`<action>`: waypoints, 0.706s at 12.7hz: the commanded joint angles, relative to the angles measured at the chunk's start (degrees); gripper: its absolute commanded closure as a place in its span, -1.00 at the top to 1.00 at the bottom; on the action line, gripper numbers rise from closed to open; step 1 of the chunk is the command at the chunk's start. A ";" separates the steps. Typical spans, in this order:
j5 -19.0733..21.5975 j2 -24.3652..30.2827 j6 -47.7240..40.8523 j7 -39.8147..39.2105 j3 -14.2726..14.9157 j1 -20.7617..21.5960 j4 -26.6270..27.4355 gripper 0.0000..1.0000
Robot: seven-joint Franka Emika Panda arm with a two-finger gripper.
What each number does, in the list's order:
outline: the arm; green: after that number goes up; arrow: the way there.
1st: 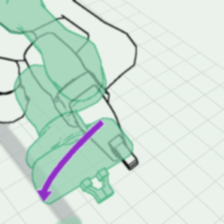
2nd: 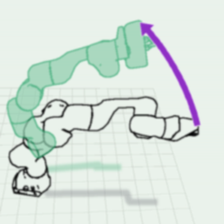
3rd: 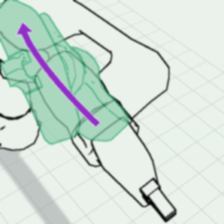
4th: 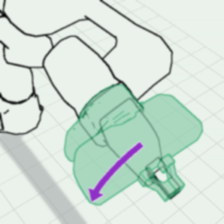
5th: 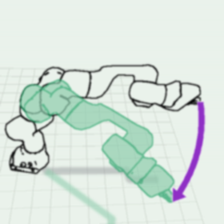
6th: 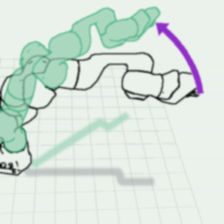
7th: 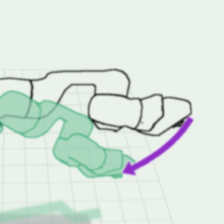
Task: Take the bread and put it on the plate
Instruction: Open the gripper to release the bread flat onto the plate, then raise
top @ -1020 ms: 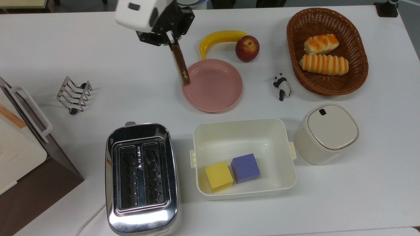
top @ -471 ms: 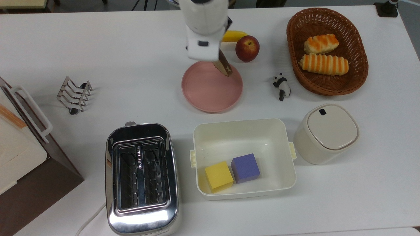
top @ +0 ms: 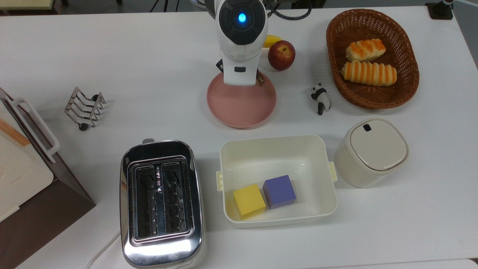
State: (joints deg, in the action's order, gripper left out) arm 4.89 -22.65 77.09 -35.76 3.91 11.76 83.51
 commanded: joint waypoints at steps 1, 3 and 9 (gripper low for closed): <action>-4.00 -0.29 -0.36 -1.24 0.83 0.29 -0.02 0.70; -6.20 -1.35 1.04 -1.06 1.27 0.11 -0.28 1.00; -11.11 -0.30 4.81 2.25 1.54 -4.55 -3.17 1.00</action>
State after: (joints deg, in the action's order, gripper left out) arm -3.34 -24.01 78.66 -35.79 5.01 8.04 81.61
